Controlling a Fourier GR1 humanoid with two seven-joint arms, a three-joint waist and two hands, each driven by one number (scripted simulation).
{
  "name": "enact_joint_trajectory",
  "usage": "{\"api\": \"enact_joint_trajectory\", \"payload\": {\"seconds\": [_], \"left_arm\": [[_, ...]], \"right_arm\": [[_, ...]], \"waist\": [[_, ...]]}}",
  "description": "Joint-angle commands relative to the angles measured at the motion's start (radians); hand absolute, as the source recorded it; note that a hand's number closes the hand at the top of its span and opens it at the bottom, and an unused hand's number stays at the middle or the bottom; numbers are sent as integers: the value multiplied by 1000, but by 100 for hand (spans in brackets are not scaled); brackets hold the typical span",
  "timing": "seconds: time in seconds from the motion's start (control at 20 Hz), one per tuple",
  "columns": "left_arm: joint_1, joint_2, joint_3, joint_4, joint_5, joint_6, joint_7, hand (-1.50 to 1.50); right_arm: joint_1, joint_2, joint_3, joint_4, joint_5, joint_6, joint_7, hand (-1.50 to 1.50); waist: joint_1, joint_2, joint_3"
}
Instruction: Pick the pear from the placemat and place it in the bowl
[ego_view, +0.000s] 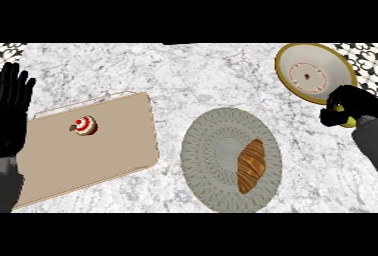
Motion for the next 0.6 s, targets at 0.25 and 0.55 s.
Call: {"api": "enact_joint_trajectory", "payload": {"seconds": [0.25, 0.55], "left_arm": [[10, 4, 24, -5, 18, -5, -6, 0], [16, 2, 10, -27, 18, -15, 1, 0]], "right_arm": [[32, -386, -114, 30, -55, -24, -593, 150], [25, -503, -248, 92, -189, 21, -961, 150]], "waist": [[3, 10, 6], [29, 6, 8]]}}
